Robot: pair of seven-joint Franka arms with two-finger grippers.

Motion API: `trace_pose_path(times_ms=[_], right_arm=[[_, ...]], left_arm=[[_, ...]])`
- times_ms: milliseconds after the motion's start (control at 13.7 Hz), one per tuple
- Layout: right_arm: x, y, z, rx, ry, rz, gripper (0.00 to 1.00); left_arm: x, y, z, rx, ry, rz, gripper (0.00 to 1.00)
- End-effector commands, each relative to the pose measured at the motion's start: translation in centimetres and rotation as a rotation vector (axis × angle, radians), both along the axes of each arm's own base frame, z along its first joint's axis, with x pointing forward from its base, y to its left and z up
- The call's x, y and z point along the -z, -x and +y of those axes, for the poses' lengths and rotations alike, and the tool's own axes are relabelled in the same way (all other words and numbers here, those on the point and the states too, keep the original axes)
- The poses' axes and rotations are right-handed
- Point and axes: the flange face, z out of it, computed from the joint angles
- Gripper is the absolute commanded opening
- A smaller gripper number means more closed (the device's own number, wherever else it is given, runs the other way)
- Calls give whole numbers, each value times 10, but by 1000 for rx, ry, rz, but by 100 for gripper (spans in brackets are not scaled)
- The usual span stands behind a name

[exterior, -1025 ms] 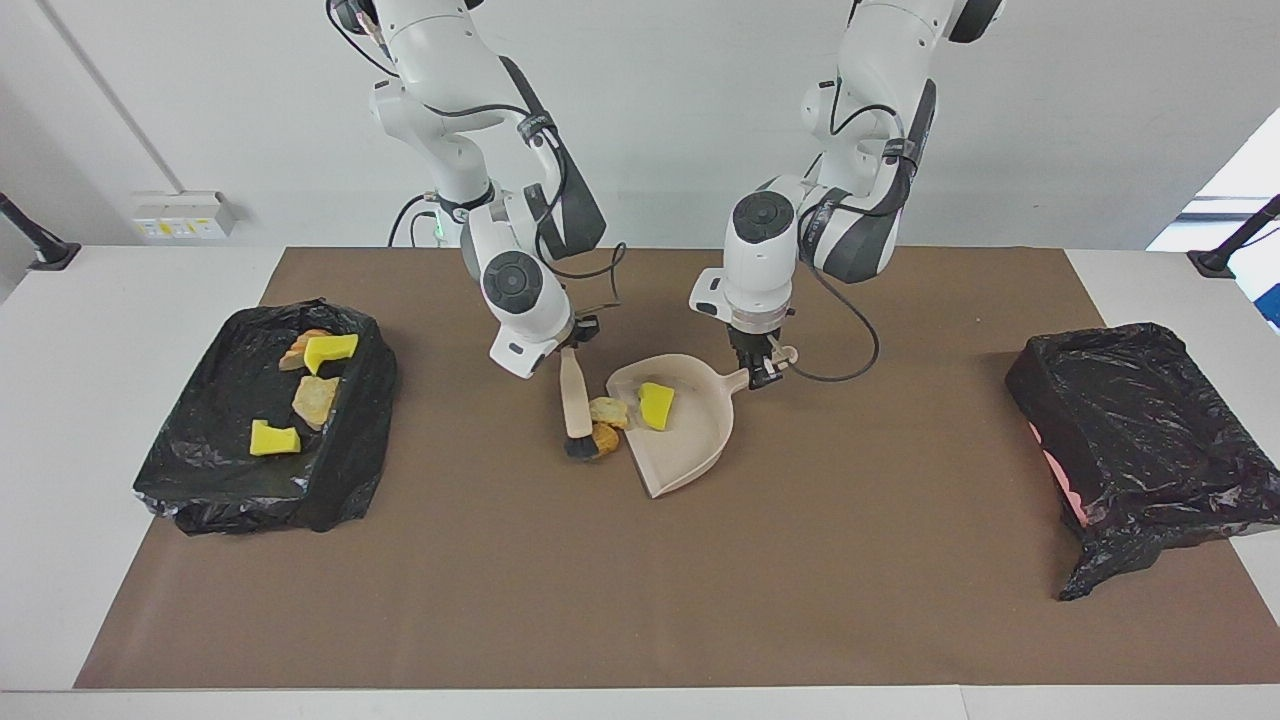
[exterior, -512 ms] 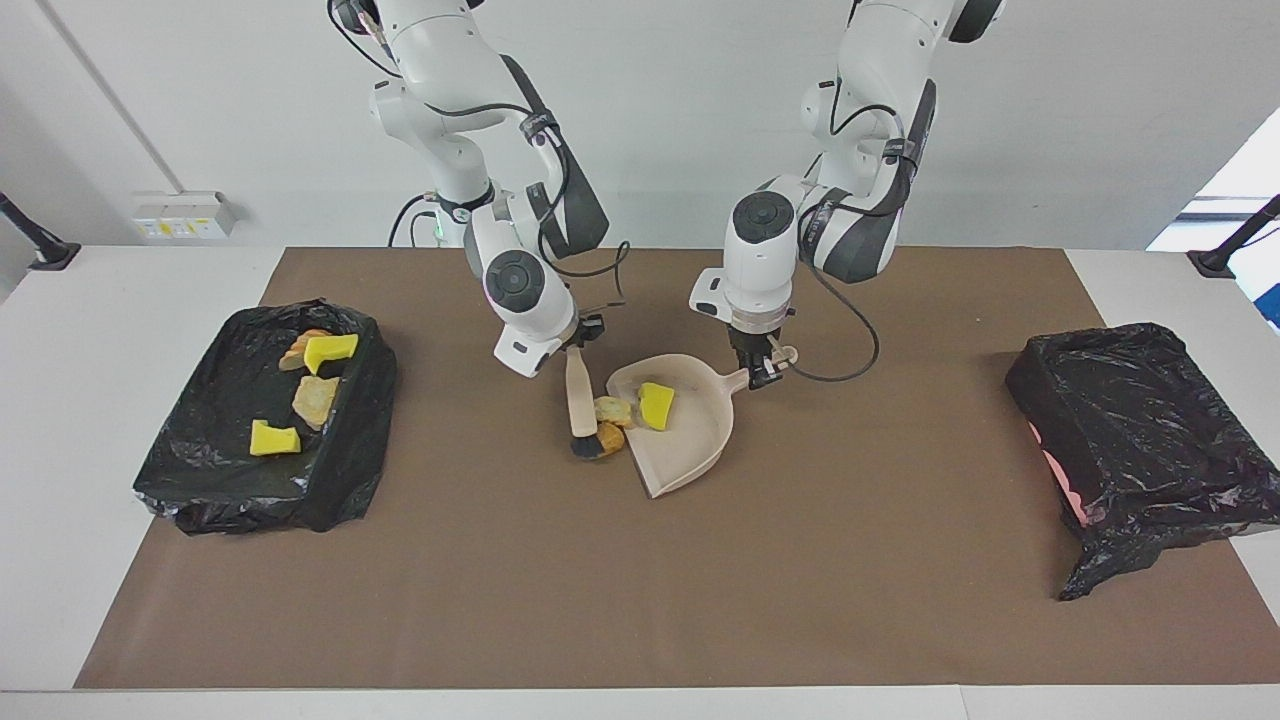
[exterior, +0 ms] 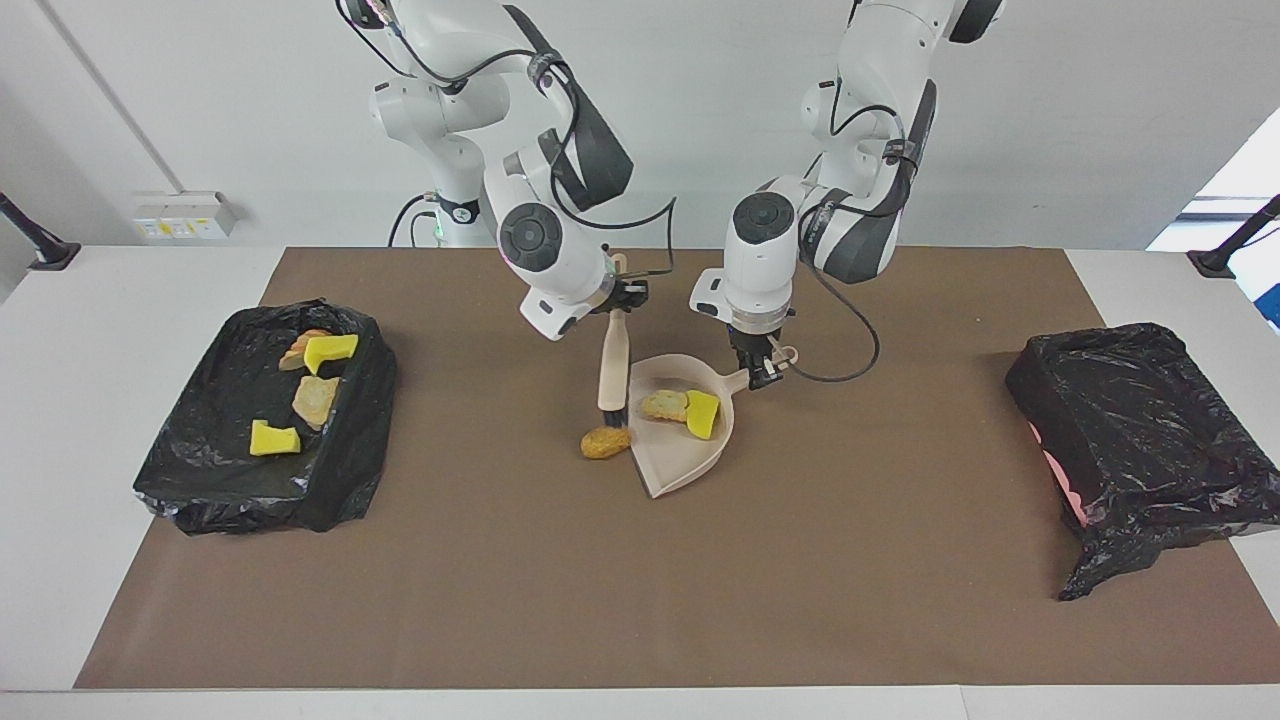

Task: Sweep and dump trash in bin
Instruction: 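Sweep the trash pieces into the dustpan with the right gripper's brush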

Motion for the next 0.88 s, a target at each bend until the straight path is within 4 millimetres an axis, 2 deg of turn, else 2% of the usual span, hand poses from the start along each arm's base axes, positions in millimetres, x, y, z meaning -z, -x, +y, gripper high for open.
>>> trace_pose_path(times_ms=[0,73,220,293,366,512,659,805], right_arm=[[43,-7,0,-212,92,-23,0],[55,-6,3,-232,104,-7,0],[78,12,8,-256,120,43,0],[83,19,15,-256,112,47,0],[82,30,37,-243,76,57,0],[71,41,74,-107,17,73,0],[65,45,91,-9,-13,87,0],[45,40,88,36,-11,84,0]], left_arm=[[5,1,6,-19,5,6,0],[5,1,6,-22,6,4,0],[10,5,6,-25,-1,12,0],[10,5,7,-25,-3,14,0],[10,6,7,-25,-6,16,0],[11,6,8,-26,-6,16,0],[10,5,8,-22,-5,16,0],[7,3,8,-13,-4,15,0]])
